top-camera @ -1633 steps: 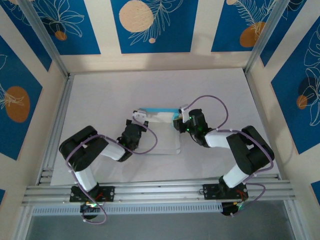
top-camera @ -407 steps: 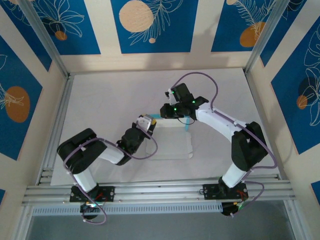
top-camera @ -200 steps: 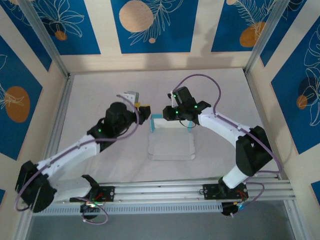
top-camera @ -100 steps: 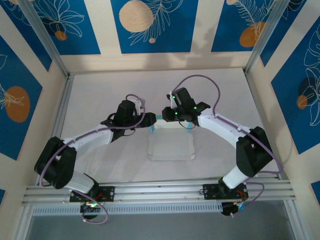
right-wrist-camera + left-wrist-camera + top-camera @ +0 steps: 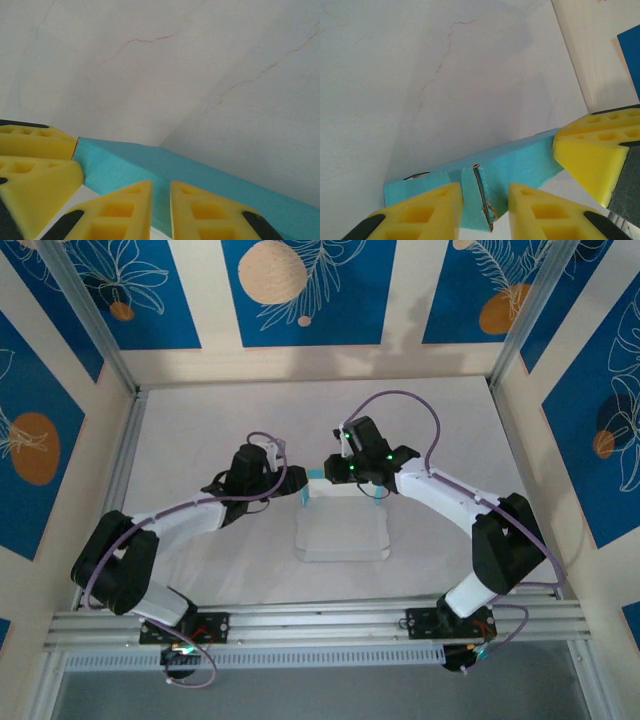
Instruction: Fold the paper box
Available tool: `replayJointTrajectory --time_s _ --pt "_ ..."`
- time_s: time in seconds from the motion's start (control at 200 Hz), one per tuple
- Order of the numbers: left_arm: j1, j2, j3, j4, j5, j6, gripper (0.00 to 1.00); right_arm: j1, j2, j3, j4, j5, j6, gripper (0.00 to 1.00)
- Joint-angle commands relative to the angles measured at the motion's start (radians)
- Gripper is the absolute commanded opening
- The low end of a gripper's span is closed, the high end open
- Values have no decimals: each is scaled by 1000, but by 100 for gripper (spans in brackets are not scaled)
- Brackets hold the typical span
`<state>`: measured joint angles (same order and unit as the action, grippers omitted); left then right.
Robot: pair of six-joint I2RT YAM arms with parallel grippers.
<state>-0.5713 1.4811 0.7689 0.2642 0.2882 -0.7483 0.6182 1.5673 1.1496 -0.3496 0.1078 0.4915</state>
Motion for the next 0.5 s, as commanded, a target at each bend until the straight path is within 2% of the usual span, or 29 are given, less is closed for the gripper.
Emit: replayJointTrajectory --time_s 0.0,0.26,0.385,0.495 --pt "6 36 -32 13 17 -1 27 26 -2 -22 -25 -4 12 19" --pt "8 61 -55 37 14 -7 22 31 -8 -6 -43 -1 6 21" --pt "12 45 -66 16 -11 7 21 29 -33 28 -78 26 -19 31" --pt "14 40 -68 7 -22 7 21 23 -74 41 -90 42 -33 47"
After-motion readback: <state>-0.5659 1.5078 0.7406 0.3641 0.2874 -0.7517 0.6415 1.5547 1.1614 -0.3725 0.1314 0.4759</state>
